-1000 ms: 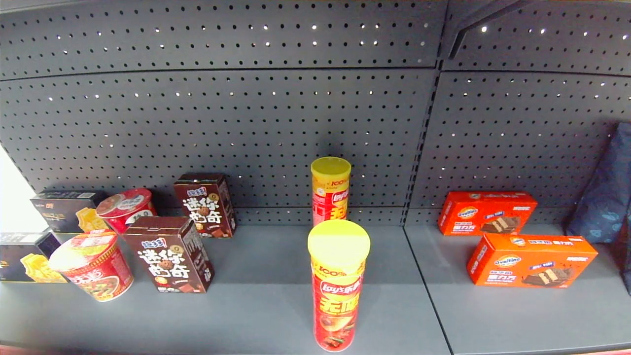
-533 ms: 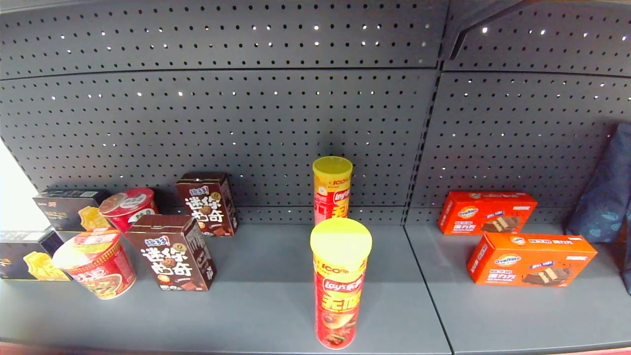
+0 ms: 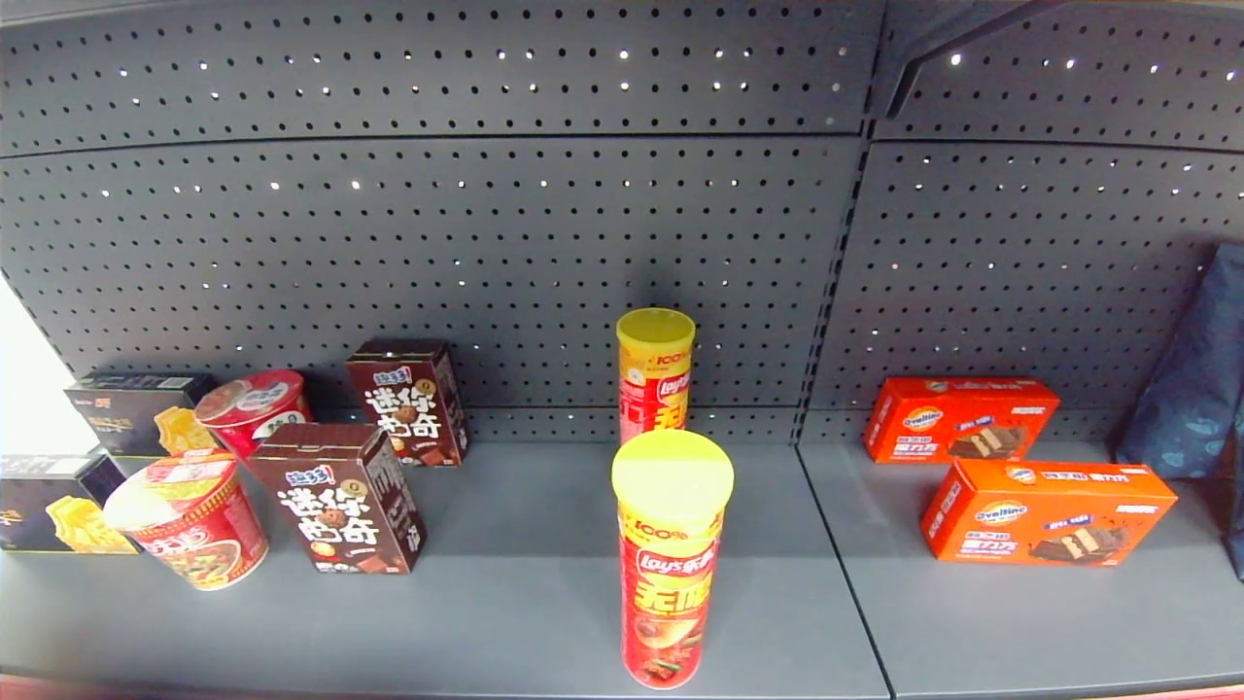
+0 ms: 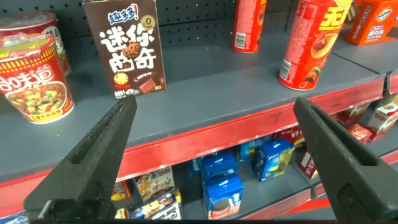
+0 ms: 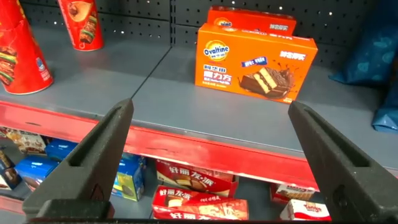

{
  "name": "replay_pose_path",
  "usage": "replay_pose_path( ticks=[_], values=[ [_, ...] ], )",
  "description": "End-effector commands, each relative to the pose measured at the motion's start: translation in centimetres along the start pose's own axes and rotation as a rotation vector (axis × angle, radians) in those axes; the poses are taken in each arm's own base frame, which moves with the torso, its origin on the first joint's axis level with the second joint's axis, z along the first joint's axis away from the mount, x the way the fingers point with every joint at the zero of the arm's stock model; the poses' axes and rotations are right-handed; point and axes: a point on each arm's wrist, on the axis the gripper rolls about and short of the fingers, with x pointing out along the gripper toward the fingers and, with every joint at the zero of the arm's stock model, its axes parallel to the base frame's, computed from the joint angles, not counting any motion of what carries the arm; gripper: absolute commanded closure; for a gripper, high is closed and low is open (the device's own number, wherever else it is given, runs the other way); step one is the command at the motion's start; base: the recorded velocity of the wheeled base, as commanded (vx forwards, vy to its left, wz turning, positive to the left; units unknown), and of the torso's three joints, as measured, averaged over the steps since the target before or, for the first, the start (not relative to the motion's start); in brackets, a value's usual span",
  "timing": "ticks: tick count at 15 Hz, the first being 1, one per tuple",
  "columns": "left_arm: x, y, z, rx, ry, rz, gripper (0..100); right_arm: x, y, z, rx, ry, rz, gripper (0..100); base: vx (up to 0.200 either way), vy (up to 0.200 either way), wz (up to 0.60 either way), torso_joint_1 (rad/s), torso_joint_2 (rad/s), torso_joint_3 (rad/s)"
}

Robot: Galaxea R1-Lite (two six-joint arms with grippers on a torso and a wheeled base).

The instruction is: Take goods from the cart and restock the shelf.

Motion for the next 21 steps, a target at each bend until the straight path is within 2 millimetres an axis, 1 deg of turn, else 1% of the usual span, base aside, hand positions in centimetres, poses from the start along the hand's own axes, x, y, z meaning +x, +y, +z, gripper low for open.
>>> replay_pose_path(
  ticks=[1,21],
  values=[
    [0.00,0.00,0.00,0.000,-0.001,0.000,0,0.00,0.00,0.04,0.001,0.000,-0.001,0,0.000,0.000,0.00,0.000,0.00,0.000],
    [0.00,-0.02,0.00,0.006,0.000,-0.011,0,0.00,0.02,0.03,-0.006,0.001,0.008,0,0.000,0.000,0.00,0.000,0.00,0.000]
  ],
)
